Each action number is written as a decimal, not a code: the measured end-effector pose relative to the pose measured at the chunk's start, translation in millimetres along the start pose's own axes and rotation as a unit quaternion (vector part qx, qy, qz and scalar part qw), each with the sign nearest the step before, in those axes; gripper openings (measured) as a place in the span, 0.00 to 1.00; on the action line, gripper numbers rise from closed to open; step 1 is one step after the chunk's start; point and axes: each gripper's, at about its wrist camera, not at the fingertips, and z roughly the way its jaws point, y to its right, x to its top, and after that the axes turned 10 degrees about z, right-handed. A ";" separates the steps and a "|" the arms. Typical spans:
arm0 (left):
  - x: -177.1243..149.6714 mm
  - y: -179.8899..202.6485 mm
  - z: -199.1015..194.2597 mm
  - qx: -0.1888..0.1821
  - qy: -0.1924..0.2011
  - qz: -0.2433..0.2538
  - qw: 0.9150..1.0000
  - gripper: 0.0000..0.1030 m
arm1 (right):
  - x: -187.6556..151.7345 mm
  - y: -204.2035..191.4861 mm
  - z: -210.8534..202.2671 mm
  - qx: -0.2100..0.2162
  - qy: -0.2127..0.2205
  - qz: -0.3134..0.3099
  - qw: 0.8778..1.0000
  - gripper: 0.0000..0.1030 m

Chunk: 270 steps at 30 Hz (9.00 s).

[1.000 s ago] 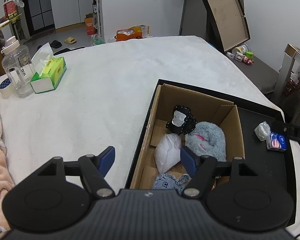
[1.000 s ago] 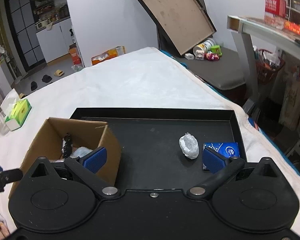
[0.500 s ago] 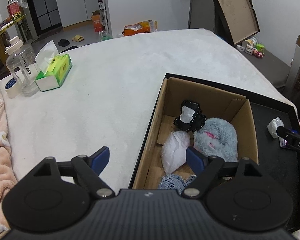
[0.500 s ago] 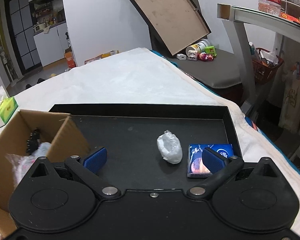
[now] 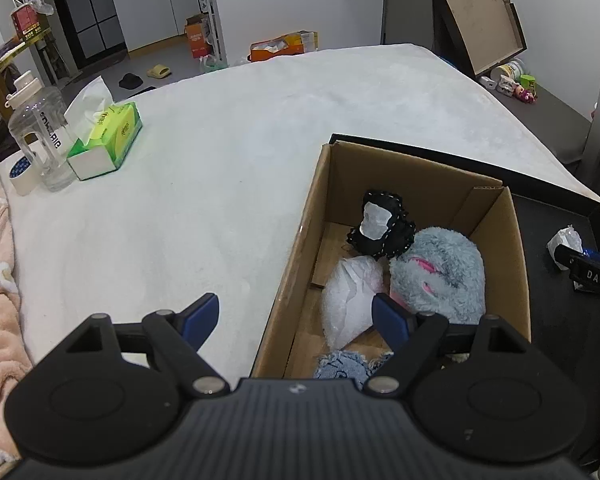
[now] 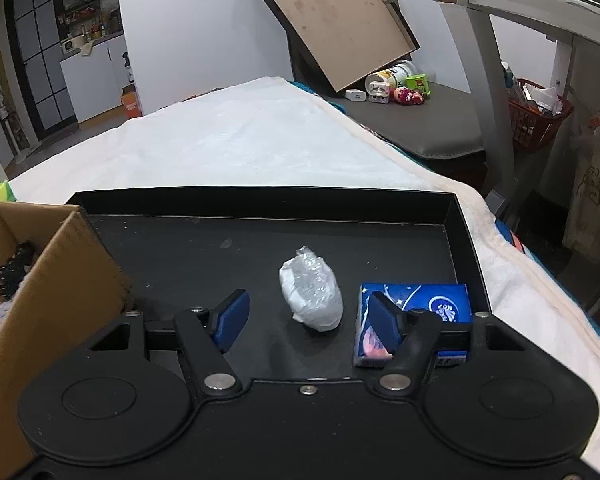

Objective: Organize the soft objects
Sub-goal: 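Close the right tool on the clear plastic bag and lift it, then carry the plastic bag with the right tool over the box, then open the right tool to release the plastic bag into the box, then move the right tool to the blue tissue pack on the tray, then close the right tool on the blue tissue pack and lift it, then carry the tissue pack with the right tool over the box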

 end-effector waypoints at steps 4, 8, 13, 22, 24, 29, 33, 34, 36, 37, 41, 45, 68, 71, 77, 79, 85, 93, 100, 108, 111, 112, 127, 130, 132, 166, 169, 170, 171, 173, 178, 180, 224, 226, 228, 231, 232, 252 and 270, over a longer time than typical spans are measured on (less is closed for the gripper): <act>-0.3 -0.9 -1.0 0.001 -0.001 -0.003 1.000 0.80 | -0.3 -0.4 4.2 0.006 0.001 -0.005 1.000 0.51; -0.1 -4.1 -6.5 -0.005 0.004 -0.009 1.000 0.80 | -3.1 -0.4 5.8 0.014 -0.014 -0.006 1.000 0.29; 0.8 -10.5 -11.7 -0.019 0.008 -0.021 1.000 0.80 | -1.2 -7.9 -10.0 0.010 -0.011 -0.022 1.000 0.28; -1.8 -23.9 -24.5 -0.047 0.028 -0.037 0.998 0.80 | 0.8 -25.4 -39.2 0.013 -0.012 -0.037 0.999 0.28; -2.9 -26.3 -26.7 -0.052 0.032 -0.039 0.997 0.80 | 4.1 -27.9 -46.3 0.013 -0.007 -0.036 0.999 0.28; -5.0 -32.0 -32.1 -0.072 0.046 -0.046 0.995 0.80 | 8.3 -33.4 -61.8 0.017 -0.005 -0.029 0.999 0.28; -8.7 -34.8 -31.7 -0.084 0.045 -0.048 0.994 0.79 | 11.1 -39.6 -75.2 0.022 0.001 -0.025 0.999 0.28; -10.2 -36.1 -31.0 -0.087 0.044 -0.051 0.994 0.78 | 11.9 -41.5 -78.6 0.024 0.003 -0.024 0.999 0.28; -12.2 -38.6 -29.8 -0.093 0.043 -0.056 0.993 0.77 | 14.2 -45.8 -85.6 0.028 0.006 -0.023 0.999 0.28; -13.3 -39.5 -29.9 -0.096 0.043 -0.057 0.993 0.77 | 15.1 -48.6 -89.0 0.030 0.008 -0.023 0.999 0.28; -16.0 -41.9 -30.2 -0.105 0.046 -0.057 0.992 0.75 | 19.2 -59.6 -100.5 0.038 0.014 -0.025 0.999 0.28; -19.5 -45.2 -28.8 -0.114 0.043 -0.061 0.991 0.68 | 22.0 -71.2 -108.5 0.048 0.016 -0.026 0.998 0.28; -41.9 -65.9 -9.1 -0.164 0.015 -0.078 0.983 0.19 | 14.0 -140.9 -128.4 0.105 -0.012 -0.020 0.994 0.28; -43.1 -69.8 -7.5 -0.170 0.016 -0.081 0.982 0.16 | 11.2 -151.1 -127.7 0.118 -0.022 -0.014 0.993 0.28; -46.5 -77.8 -3.8 -0.188 0.017 -0.097 0.977 0.14 | 6.0 -168.8 -123.1 0.141 -0.046 -0.001 0.989 0.28; -47.5 -79.3 -2.7 -0.192 0.017 -0.100 0.976 0.14 | 3.6 -173.8 -121.0 0.149 -0.055 0.004 0.987 0.28; -49.0 -84.8 0.6 -0.203 0.017 -0.106 0.973 0.14 | -1.9 -185.3 -112.9 0.160 -0.078 0.019 0.984 0.28; -51.9 -88.8 2.6 -0.210 0.018 -0.111 0.971 0.14 | -14.3 -192.2 -90.5 0.182 -0.125 0.070 0.973 0.30; -50.7 -88.8 3.3 -0.210 0.017 -0.107 0.972 0.14 | -31.3 -179.2 -66.9 0.176 -0.186 0.132 0.958 0.32; -49.1 -82.9 -3.2 -0.193 0.021 -0.092 0.977 0.15 | -22.6 -167.9 -77.4 0.167 -0.169 0.116 0.964 0.32; -47.3 -80.1 -7.5 -0.184 0.026 -0.085 0.979 0.15 | -18.3 -161.6 -80.2 0.165 -0.162 0.113 0.966 0.32; -46.7 -79.3 -8.5 -0.181 0.025 -0.084 0.980 0.17 | -17.1 -159.9 -81.3 0.163 -0.158 0.110 0.968 0.32; -32.8 -58.9 -22.7 -0.138 0.027 -0.064 0.988 0.44 | 5.0 -117.3 -97.1 0.151 -0.113 0.113 0.975 0.51; -30.9 -53.9 -25.3 -0.127 0.028 -0.061 0.990 0.49 | 7.8 -103.7 -96.6 0.147 -0.107 0.117 0.976 0.53; -29.0 -50.5 -26.6 -0.122 0.029 -0.058 0.990 0.51 | 9.8 -94.3 -95.6 0.144 -0.104 0.118 0.977 0.54; -1.5 14.3 -15.5 -0.024 0.034 -0.014 0.999 0.71 | 4.1 36.6 -17.5 -0.004 -0.023 0.102 0.994 0.77; 2.0 17.3 -13.2 -0.016 0.035 -0.015 0.999 0.71 | 3.6 41.1 -13.5 -0.011 -0.019 0.100 0.995 0.77; 3.1 18.2 -12.4 -0.011 0.034 -0.014 0.999 0.71 | 3.0 41.4 -12.2 -0.015 -0.017 0.097 0.995 0.77; 4.0 19.4 -11.8 -0.007 0.035 -0.013 0.999 0.71 | 2.4 42.2 -10.4 -0.018 -0.016 0.094 0.995 0.78; 5.9 21.1 -10.3 -0.002 0.034 -0.011 0.999 0.72 | 1.7 44.5 -6.3 -0.022 -0.016 0.094 0.995 0.78; 8.4 24.7 -7.3 0.002 0.031 -0.007 0.999 0.72 | 1.3 43.4 1.0 -0.041 -0.005 0.072 0.997 0.81; 8.5 25.3 -6.9 0.004 0.031 -0.006 1.000 0.72 | 1.5 42.1 3.0 -0.052 0.000 0.060 0.997 0.81; -0.5 -31.8 -22.3 -0.027 0.045 -0.059 0.997 0.72 | -8.8 7.7 -12.5 -0.067 -0.023 -0.022 0.997 0.71; -2.1 -35.9 -22.6 -0.033 0.044 -0.062 0.997 0.72 | -5.4 3.2 -20.1 -0.062 -0.019 -0.022 0.998 0.71; -4.7 -39.2 -23.1 -0.041 0.044 -0.065 0.996 0.72 | -1.9 -3.0 -28.9 -0.058 -0.014 -0.024 0.998 0.71; -9.5 -44.1 -24.7 -0.056 0.046 -0.069 0.995 0.72 | 2.7 -11.9 -41.8 -0.050 -0.009 -0.023 0.998 0.71; -10.9 -45.2 -25.5 -0.059 0.046 -0.071 0.995 0.72 | 4.3 -14.9 -45.8 -0.047 -0.007 -0.023 0.999 0.71; -33.2 -60.1 -19.9 -0.131 0.047 -0.092 0.986 0.54 | 20.3 -87.5 -104.6 -0.004 0.020 -0.054 0.998 0.71; -43.8 -71.7 -0.1 -0.167 0.028 -0.111 0.979 0.16 | 25.1 -148.0 -96.2 0.039 0.003 -0.062 0.997 0.71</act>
